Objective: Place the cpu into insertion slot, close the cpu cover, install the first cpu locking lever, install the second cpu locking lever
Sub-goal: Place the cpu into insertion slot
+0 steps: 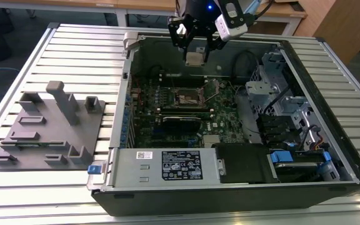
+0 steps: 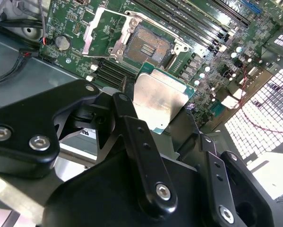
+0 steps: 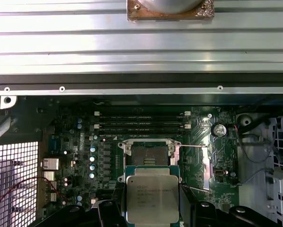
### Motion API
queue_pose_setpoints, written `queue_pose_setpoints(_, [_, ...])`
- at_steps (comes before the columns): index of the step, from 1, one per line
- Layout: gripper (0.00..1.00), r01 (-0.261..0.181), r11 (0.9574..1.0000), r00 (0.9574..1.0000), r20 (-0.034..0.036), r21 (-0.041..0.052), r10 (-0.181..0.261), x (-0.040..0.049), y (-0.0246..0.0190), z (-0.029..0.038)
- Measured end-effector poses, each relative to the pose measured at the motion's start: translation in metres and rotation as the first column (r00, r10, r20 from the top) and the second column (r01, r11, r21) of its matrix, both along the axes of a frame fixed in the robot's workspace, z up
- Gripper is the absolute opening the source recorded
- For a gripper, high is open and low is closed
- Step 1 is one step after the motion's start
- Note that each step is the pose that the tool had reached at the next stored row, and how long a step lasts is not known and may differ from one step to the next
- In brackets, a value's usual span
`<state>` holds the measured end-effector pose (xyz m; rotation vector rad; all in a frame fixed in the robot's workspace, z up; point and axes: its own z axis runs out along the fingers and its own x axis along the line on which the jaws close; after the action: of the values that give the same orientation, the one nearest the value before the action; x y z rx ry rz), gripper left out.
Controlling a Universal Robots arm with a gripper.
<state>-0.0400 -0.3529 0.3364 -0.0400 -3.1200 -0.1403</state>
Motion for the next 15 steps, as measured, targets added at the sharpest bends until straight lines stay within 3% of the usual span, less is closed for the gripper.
queue_pose_setpoints(15, [0.54, 0.0, 1.0, 1.0, 0.0, 0.0001, 0.0, 0.0, 0.0, -0.0019])
